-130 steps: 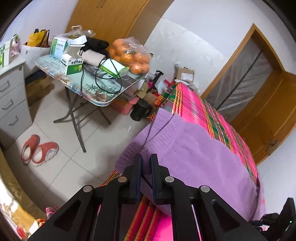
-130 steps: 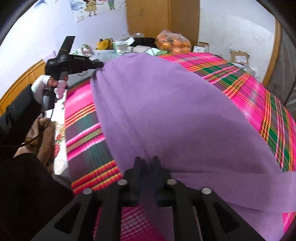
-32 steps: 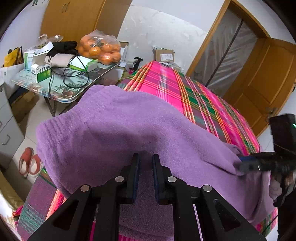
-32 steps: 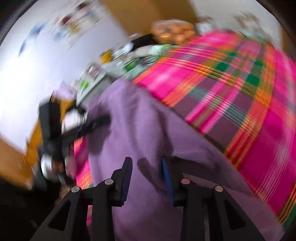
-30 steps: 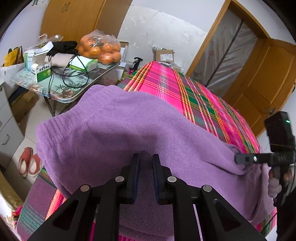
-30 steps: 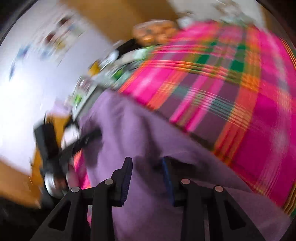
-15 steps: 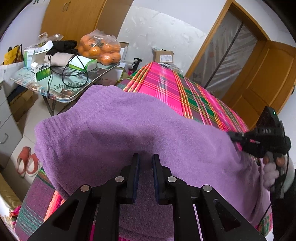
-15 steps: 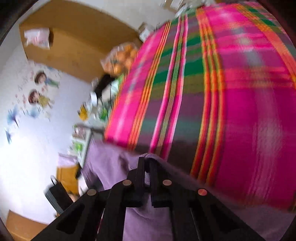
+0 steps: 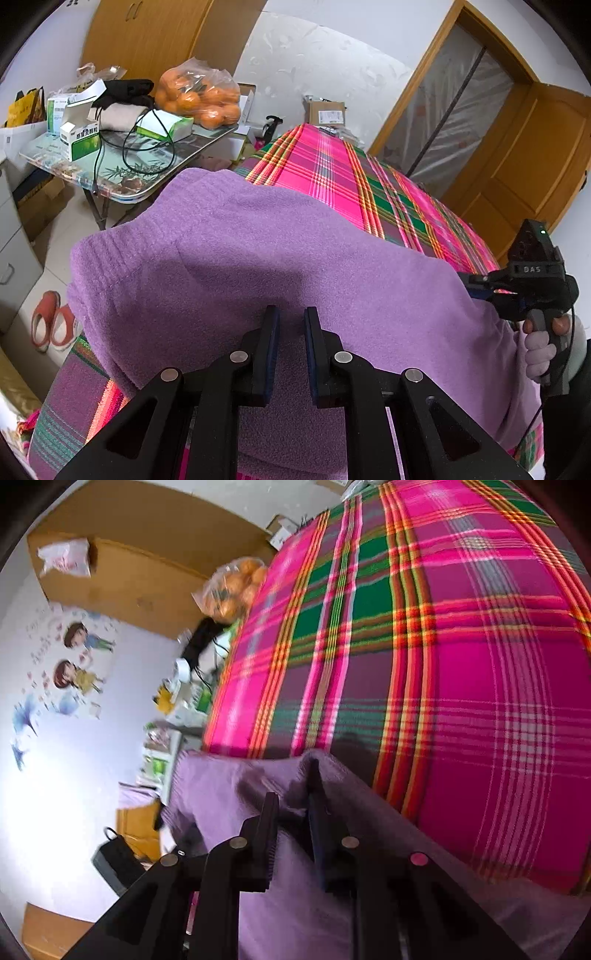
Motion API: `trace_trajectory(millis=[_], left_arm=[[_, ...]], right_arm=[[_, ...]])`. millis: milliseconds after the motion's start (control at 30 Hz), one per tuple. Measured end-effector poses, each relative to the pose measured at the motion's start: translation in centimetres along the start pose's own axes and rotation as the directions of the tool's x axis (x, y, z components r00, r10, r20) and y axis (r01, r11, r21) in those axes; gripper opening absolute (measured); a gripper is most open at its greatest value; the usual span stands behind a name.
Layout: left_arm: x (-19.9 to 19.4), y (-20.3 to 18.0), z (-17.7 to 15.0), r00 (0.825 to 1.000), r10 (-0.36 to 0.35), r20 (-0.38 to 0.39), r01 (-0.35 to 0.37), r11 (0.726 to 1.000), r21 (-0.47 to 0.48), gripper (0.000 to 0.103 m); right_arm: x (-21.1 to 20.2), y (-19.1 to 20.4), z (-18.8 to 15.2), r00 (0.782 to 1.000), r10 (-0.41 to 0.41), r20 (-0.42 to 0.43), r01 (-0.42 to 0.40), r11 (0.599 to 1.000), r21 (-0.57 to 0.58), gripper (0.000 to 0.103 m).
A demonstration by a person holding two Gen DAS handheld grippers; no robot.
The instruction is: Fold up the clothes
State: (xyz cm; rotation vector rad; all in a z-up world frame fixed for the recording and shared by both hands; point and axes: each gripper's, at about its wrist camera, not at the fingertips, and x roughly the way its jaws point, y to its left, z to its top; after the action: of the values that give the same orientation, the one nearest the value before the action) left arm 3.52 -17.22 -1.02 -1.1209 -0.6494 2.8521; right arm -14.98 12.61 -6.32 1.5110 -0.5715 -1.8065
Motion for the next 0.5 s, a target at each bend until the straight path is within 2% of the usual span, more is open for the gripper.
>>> trace_trajectory(millis=[133, 167, 200, 367, 500], left_arm=[[0.0, 0.1, 0.0, 1.0, -0.002, 0.0, 0.002, 1.0, -0.001, 0.014], [0.0, 0.1, 0.0, 1.0, -0.003, 0.0, 0.003, 1.0, -0.001, 0.014], [0.0, 0.1, 0.1, 1.0, -0.003, 0.0, 0.003, 1.0, -0.001, 0.014], [0.0, 0.2, 0.1, 1.0, -0.007, 0.0, 0.007, 1.0, -0.003, 0.014], [0.0, 0.1, 0.3, 1.0, -0.001, -0.011, 0.001, 1.0, 0.006, 0.014]], right_arm=[[1.5, 1.0, 0.5, 0.999, -0.024, -0.027, 0.022, 0.998, -0.05, 0.018], [1.4, 1.1, 0.6, 0.999, -0.024, -0.024, 0.022, 0.998, -0.062, 0.007], [1.0, 1.0, 0.8, 1.0, -0.011, -0.007, 0.011, 0.998, -0.064, 0.005], [-1.6, 0.0, 2.3, 0.994, 0.068, 0.09, -0.065, 0.997, -0.03, 0.005], [-0.4, -1.2, 2.9, 0.998, 0.027, 0.063, -0.028, 1.0, 0.008, 0.005]])
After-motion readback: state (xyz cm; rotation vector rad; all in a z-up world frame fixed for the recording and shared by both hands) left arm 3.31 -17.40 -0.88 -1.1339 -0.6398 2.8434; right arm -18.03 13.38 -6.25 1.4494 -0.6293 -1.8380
